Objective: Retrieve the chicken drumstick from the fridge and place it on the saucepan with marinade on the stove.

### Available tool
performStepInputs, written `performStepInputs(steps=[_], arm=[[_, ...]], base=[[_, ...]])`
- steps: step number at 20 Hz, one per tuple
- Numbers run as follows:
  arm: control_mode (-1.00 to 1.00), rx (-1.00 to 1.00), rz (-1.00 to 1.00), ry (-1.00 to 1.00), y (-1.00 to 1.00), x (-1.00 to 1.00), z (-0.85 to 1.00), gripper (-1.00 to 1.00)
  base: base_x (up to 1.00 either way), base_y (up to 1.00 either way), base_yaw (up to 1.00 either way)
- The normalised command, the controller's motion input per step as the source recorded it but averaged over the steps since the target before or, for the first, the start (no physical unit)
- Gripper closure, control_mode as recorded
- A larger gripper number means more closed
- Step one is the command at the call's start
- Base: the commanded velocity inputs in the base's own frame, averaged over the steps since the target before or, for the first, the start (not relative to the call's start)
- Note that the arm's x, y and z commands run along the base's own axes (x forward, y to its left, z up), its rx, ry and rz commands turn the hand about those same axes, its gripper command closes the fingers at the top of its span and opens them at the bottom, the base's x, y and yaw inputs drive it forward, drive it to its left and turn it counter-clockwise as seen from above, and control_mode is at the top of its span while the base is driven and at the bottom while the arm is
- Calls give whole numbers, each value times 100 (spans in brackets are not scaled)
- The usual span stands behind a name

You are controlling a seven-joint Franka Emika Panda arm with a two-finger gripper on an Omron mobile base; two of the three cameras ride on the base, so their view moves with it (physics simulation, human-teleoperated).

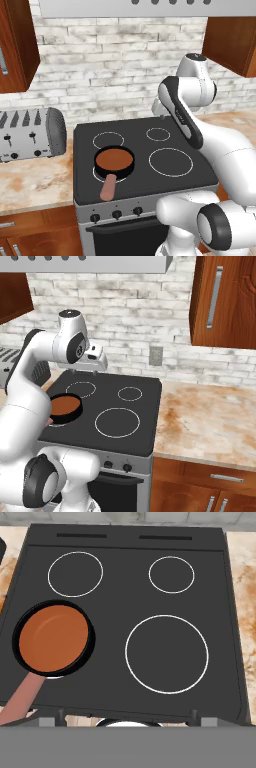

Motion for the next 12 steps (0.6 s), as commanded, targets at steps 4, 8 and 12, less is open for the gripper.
performStepInputs(steps=[4,8,12], arm=[[100,0,0,0,0,0,0,-100],[100,0,0,0,0,0,0,-100],[100,0,0,0,0,0,0,-100]], base=[[0,0,0],[-1,0,0],[-42,0,0]])
